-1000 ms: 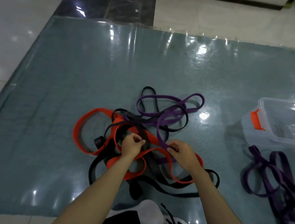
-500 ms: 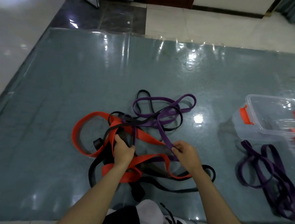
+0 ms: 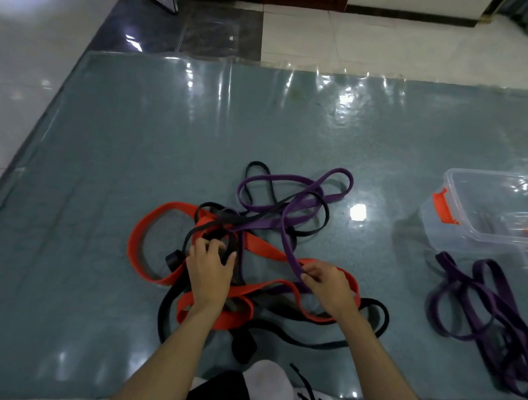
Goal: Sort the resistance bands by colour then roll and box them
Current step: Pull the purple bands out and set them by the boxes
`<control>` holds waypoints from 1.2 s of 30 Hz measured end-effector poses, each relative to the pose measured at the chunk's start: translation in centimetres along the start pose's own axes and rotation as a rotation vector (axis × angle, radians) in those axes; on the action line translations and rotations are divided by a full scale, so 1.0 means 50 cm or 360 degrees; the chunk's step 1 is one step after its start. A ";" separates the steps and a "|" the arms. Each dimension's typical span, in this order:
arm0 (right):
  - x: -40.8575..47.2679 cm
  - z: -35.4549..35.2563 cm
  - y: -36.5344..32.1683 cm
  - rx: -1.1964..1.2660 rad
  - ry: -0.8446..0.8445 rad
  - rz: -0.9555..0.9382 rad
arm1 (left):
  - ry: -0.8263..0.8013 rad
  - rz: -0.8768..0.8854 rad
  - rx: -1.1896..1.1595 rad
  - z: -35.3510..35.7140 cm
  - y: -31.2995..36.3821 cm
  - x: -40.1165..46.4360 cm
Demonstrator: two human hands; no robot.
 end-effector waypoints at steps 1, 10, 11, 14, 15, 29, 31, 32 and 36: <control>0.002 0.003 -0.004 -0.0002 -0.0003 -0.0016 | 0.0011 0.0023 0.0048 -0.002 0.001 0.006; 0.027 0.027 -0.031 0.0030 0.0006 -0.0106 | -0.0697 0.0093 0.0146 0.077 0.007 0.015; 0.028 0.028 -0.030 0.0037 0.0023 -0.0104 | -0.0709 -0.0021 0.0177 0.080 -0.001 0.016; 0.029 0.028 -0.023 0.0159 0.0074 -0.0074 | -0.0748 -0.0200 0.0202 0.088 -0.002 0.017; 0.029 0.028 -0.020 0.0231 0.0096 -0.0061 | -0.0796 -0.0255 0.0226 0.096 0.000 0.017; 0.019 -0.006 -0.063 0.1228 0.0074 0.0169 | -0.1009 -0.0158 -0.0854 0.107 0.115 -0.022; 0.013 0.007 -0.080 0.1280 -0.0108 0.0215 | -0.1122 -0.0114 -0.0908 0.110 0.123 -0.037; 0.012 0.013 -0.087 0.1243 -0.0194 0.0198 | -0.1175 -0.0079 -0.0858 0.111 0.127 -0.042; 0.003 0.017 -0.096 0.0978 -0.0200 -0.0039 | -0.1375 0.0001 -0.0478 0.104 0.136 -0.053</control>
Point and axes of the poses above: each hand's wrist, its own x-axis towards the middle knuckle, its own z-axis out of the palm, y = z × x, the point moved 5 cm from there along x, towards the middle knuckle, and after that the axes turned 15 degrees about -x, right-handed, at the moved point
